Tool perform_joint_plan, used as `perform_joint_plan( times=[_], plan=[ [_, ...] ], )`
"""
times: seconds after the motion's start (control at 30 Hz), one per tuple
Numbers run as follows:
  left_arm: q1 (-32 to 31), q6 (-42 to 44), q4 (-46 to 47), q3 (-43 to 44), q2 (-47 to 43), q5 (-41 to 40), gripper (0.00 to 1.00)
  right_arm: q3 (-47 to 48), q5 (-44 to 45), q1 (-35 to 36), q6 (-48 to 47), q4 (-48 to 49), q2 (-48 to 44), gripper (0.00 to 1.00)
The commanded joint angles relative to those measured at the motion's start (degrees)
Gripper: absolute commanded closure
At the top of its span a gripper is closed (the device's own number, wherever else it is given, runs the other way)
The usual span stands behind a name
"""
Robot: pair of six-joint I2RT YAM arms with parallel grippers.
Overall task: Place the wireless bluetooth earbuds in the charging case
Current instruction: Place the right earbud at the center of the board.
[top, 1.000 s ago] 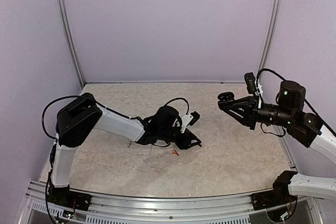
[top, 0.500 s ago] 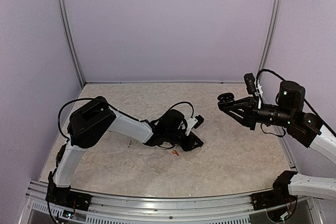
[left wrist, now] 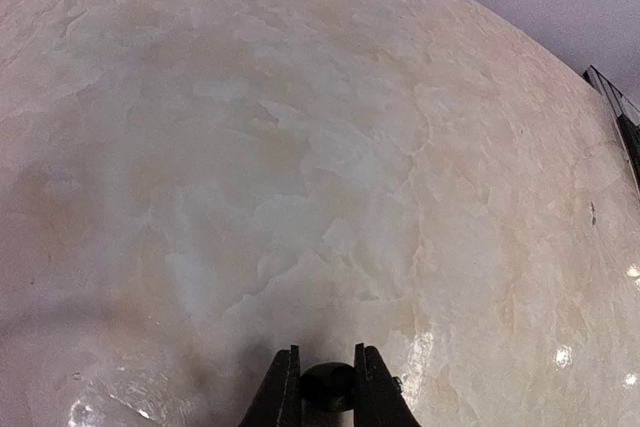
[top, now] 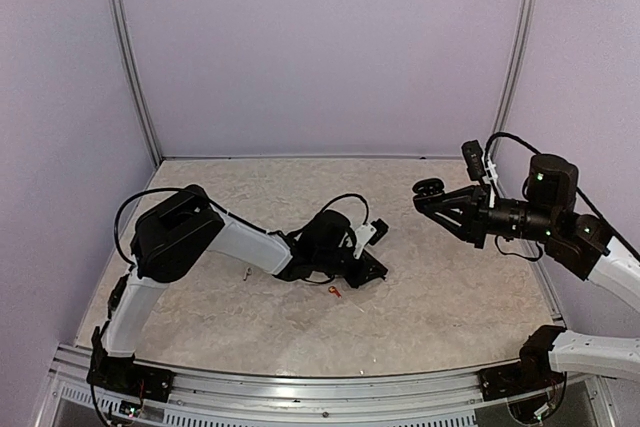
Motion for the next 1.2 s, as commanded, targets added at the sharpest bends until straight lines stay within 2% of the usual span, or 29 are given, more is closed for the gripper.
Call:
perform_joint_plan(
  times=[0.0, 0.13, 0.27, 0.4, 0.6, 0.87, 1.17],
  plan=[
    [1.18, -0.09, 1.35, -4.78, -3.78, -0.35, 0.91, 0.19, -1.35, -0.67, 0.08, 0.94, 0.66, 1.00],
    [2.72, -0.16, 1.10, -11.55, -11.00, -1.34, 0.92, -0.07, -2.93, -0.74, 0.52, 2.68, 2.20, 1.00],
    [4.17, 0.40, -1.75, -18.75, -21.79, -3.34, 0.92, 0.08, -4.94, -0.68, 0.61, 4.30, 4.04, 1.00],
    [4.70, 3.98, -11.92, -23.51, -31.05, -6.89, 0.92, 0.64, -6.72, -0.73, 0.34, 4.99, 5.43, 1.00],
    [4.81, 5.89, -31.44, -25.61, -41.07, -9.22, 0.92, 1.00, -8.29, -0.64, 0.34, 5.90, 6.56, 1.00],
    [1.06, 3.62, -42.63, -25.68, -44.88, -11.83, 0.91, 1.22, -9.59, -0.61, -0.16, 6.08, 7.70, 1.00],
    [-6.74, 6.52, -48.34, -23.50, -38.68, -13.81, 0.90, 0.78, -10.53, -0.63, -0.26, 6.92, 8.37, 1.00]
  ],
)
